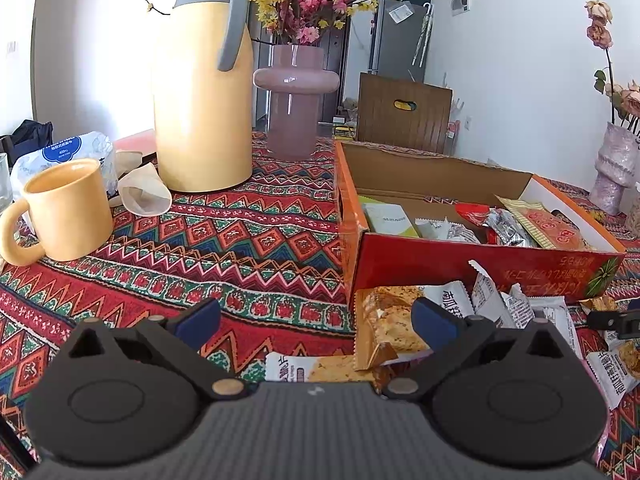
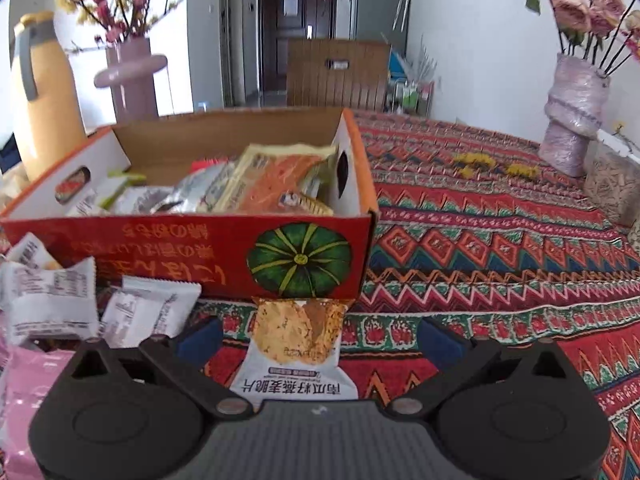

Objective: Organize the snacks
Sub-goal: 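Withdraw both grippers from the box back toward the snack pile, then grasp a cracker packet with the right gripper while the left grasps another cracker packet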

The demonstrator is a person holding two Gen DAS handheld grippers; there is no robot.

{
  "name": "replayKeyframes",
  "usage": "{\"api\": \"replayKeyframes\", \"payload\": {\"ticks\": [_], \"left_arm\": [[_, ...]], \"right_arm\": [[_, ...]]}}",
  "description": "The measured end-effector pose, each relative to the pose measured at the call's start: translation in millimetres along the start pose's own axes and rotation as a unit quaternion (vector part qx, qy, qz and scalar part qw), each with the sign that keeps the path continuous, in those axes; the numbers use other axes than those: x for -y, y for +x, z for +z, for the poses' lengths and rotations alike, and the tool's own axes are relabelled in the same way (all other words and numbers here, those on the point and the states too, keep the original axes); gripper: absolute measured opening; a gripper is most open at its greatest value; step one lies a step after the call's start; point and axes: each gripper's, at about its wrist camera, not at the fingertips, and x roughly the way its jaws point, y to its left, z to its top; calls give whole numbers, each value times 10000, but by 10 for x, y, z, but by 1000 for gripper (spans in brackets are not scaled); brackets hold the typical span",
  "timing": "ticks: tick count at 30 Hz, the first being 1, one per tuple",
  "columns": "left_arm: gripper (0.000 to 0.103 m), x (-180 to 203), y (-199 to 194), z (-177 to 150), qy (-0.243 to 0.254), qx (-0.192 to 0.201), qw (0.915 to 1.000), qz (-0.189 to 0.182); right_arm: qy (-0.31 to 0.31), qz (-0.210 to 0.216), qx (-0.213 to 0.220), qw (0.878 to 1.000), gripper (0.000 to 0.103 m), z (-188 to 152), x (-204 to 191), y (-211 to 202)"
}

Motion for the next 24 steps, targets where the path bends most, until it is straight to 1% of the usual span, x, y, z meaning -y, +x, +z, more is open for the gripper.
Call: {"api": "replayKeyframes", "payload": {"ticks": [2, 3, 9, 12, 14, 16, 17, 18, 19, 21, 24], "left_arm": [[103, -5, 1, 0, -11, -2, 10000, -4], [103, -9, -1, 0, -20, 0, 10000, -7], [103, -23, 1, 4, -81, -11, 10000, 8], [103, -25, -3, 2, -89, -5, 10000, 6], [103, -26, -4, 3, -85, -6, 10000, 6], [103, -29, -3, 3, -89, -6, 10000, 10], [103, -30, -4, 4, -90, -6, 10000, 8], [103, -30, -6, 3, -91, -3, 10000, 9], [103, -30, -5, 3, -90, -3, 10000, 12], [103, -34, -5, 5, -98, -5, 10000, 16], [103, -35, -1, 8, -100, -16, 9999, 19]], "right_arm": [[66, -20, -224, 9997, 103, -5, 19, 90], [154, 25, -198, 9997, 103, -13, 39, 102], [170, -40, -213, 9996, 103, -4, 29, 125], [122, 42, -291, 9995, 103, 26, 42, 133], [148, 63, -268, 9995, 103, 25, 58, 126], [162, 57, -162, 9997, 91, 28, 70, 90], [171, 81, -99, 9998, 71, 33, 79, 61], [199, 152, -46, 9997, 43, 44, 92, 26], [266, 210, -23, 9994, 41, 48, 114, -5], [326, 218, 191, 9990, 40, 35, 128, -111], [299, 104, 801, 9963, 40, -40, 108, -396]]}}
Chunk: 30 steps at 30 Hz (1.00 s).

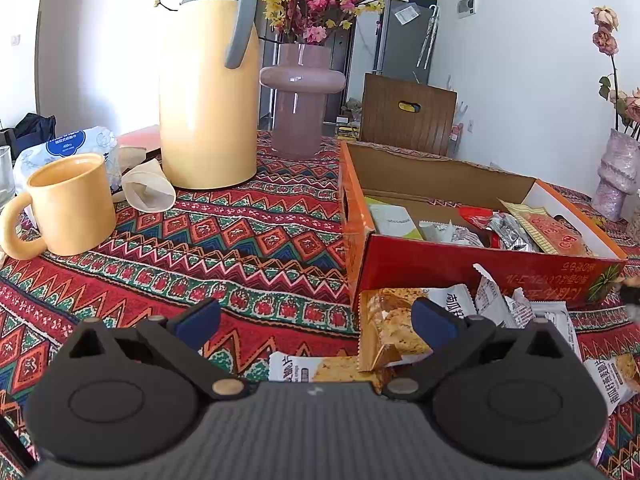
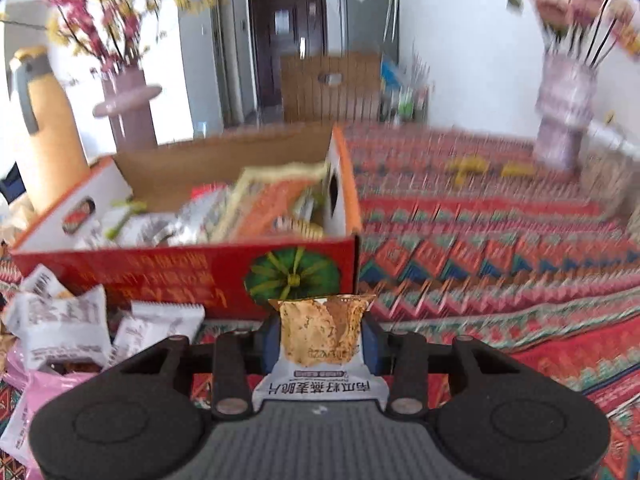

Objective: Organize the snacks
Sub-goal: 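Grasp a cracker packet with the right gripper while the left grasps another cracker packet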

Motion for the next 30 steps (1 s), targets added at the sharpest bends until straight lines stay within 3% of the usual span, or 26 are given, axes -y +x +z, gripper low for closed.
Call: {"api": "replayKeyframes", "payload": {"ticks": [3, 7, 18, 22, 30], "left_arm": [[103, 4, 1, -4, 11, -10, 10000, 5], [103, 3, 1, -6, 13, -12, 10000, 13], [103, -8, -20, -3, 27, -63, 10000, 36], [103, -20, -89, 4, 175, -336, 9993, -37], [103, 2, -72, -80, 444, -891, 9948, 193]], "right_arm": [[183, 63, 546, 9983, 40, -68, 1, -283], [457, 218, 904, 9946, 40, -199, -20, -410], [298, 224, 856, 9956, 40, -322, -109, -250], [325, 244, 886, 9952, 41, -339, -110, -269], [380, 324, 958, 9941, 41, -348, -93, -300]]}}
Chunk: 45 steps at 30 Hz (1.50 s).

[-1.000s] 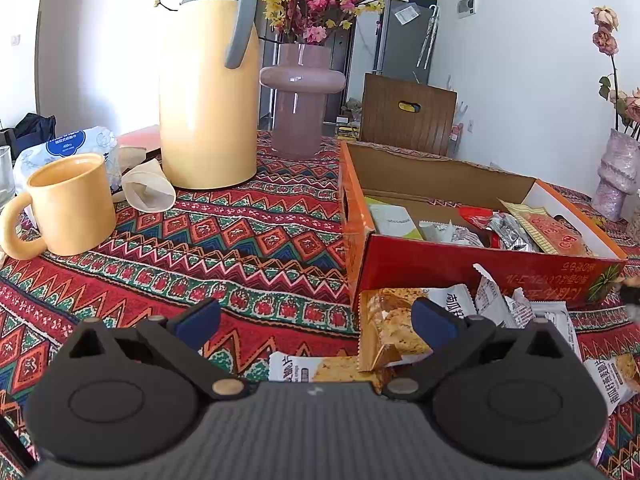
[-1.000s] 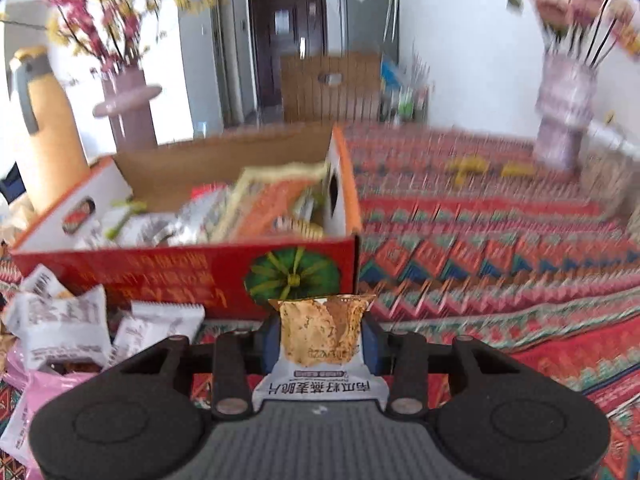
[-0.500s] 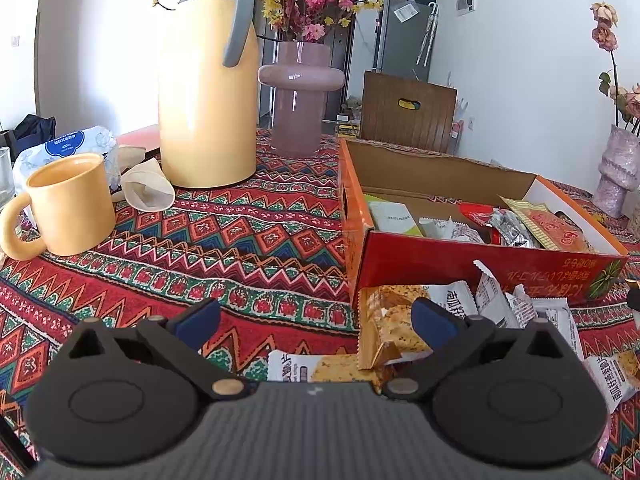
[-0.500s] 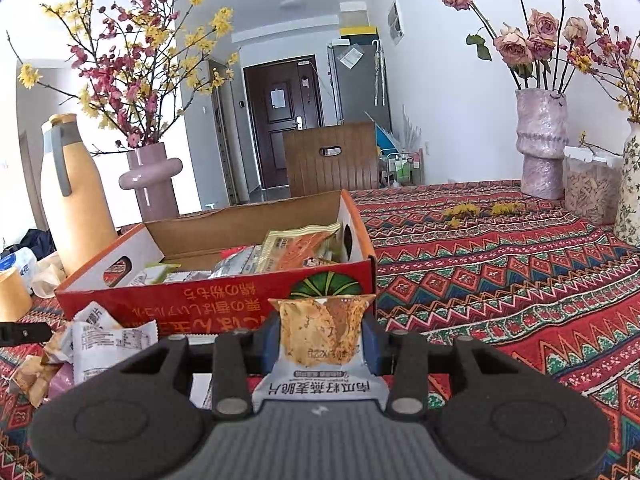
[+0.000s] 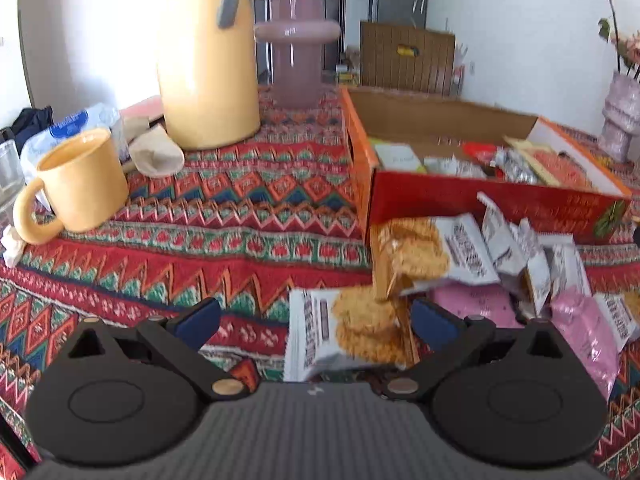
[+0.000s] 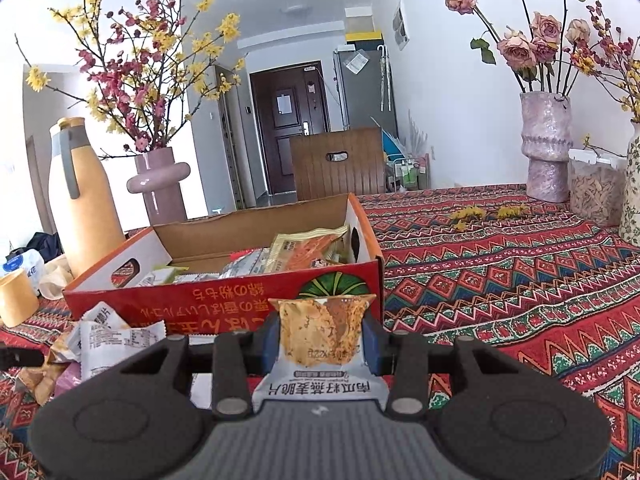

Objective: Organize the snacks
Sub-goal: 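Grasp a cracker packet with the right gripper while the left grasps another cracker packet, then carry both cracker packets into the box and open both grippers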

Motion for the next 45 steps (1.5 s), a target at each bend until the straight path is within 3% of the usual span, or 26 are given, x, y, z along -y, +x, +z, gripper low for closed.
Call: {"api": "replayKeyframes", "payload": {"ticks": [11, 19, 21, 28, 35, 45], "left_arm": [[102, 178, 256, 40, 95, -465, 9986, 248], [79, 199, 164, 17, 42, -461, 9989, 6], [69, 200, 137, 19, 13, -421, 9991, 0], [58, 138, 30, -31, -130, -275, 9995, -24], [55, 2, -109, -142, -206, -15, 9998, 75], [54, -97, -385, -91, -282, 552, 9980, -86]], "right_arm": [[-13, 22, 7, 10000, 41, -6, -16, -9], [-14, 36, -2, 10000, 41, -11, -25, -8], [-18, 37, -4, 10000, 41, -13, -27, -8], [-34, 28, -7, 10000, 41, -11, -32, -5], [-72, 15, 19, 10000, 41, -17, -45, -12], [-99, 52, 179, 9998, 41, 3, -47, -82]]}}
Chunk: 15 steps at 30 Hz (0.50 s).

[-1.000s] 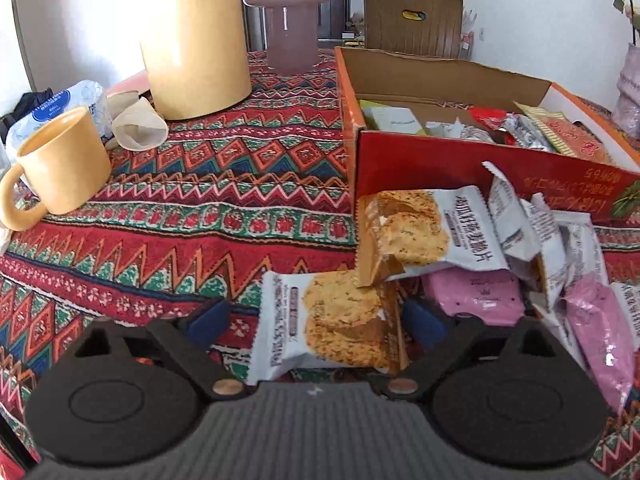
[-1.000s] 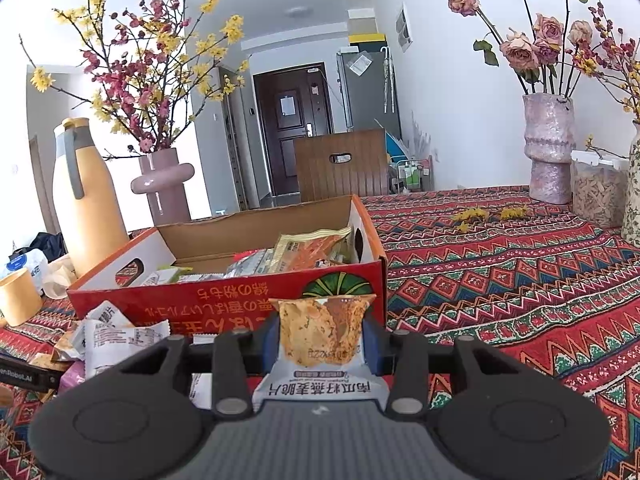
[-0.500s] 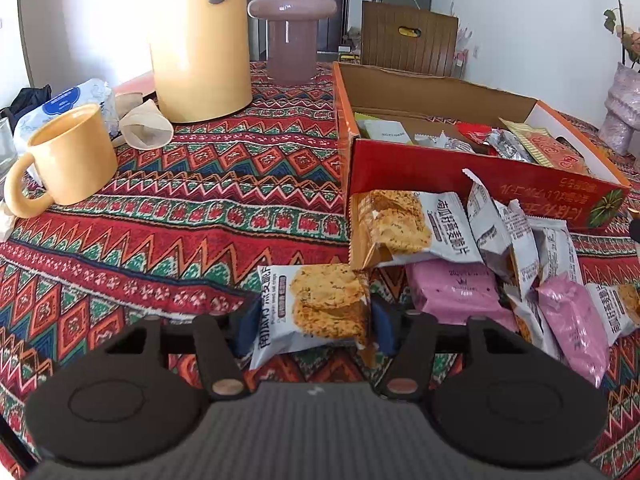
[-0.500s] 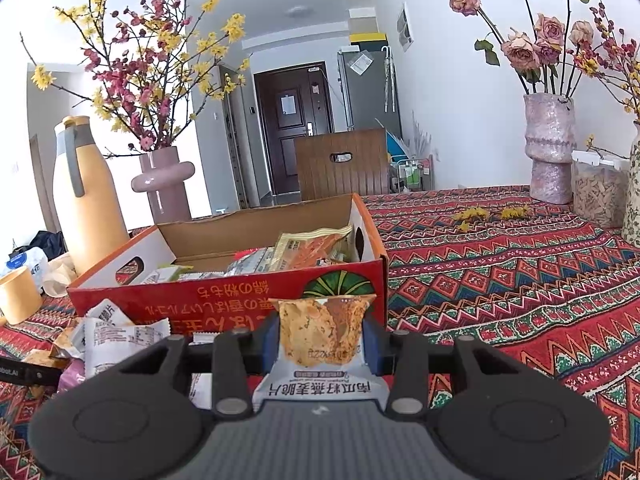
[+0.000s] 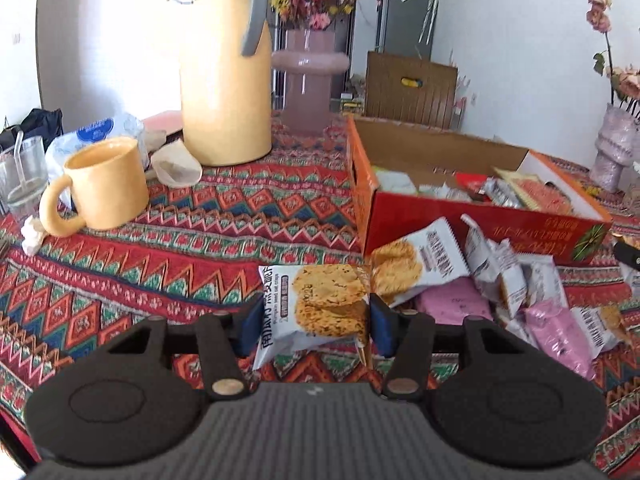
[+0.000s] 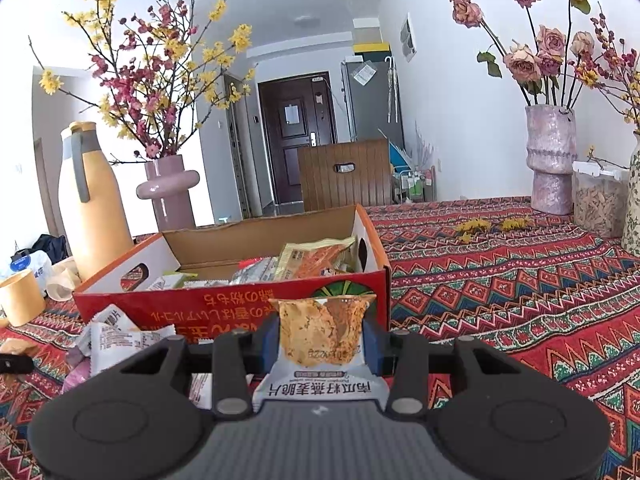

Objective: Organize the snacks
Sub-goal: 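Carry both cracker packets into the box and open both grippers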

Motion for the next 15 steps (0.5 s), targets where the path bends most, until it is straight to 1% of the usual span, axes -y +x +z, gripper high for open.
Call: {"api": "replayKeyframes", "payload": {"ticks": [7, 11, 15], "left_arm": [[55, 190, -64, 245, 130, 348, 9991, -185], [55, 360, -66, 429, 242, 585, 9975, -316], [55, 546, -44, 652, 346, 802, 9953, -423]], "right_arm": [[-235, 44, 160, 9996, 41, 153, -64, -79], [-400, 67, 331, 9986, 41, 320, -119, -94], [-590, 92, 469, 9971, 41, 526, -200, -15]]}}
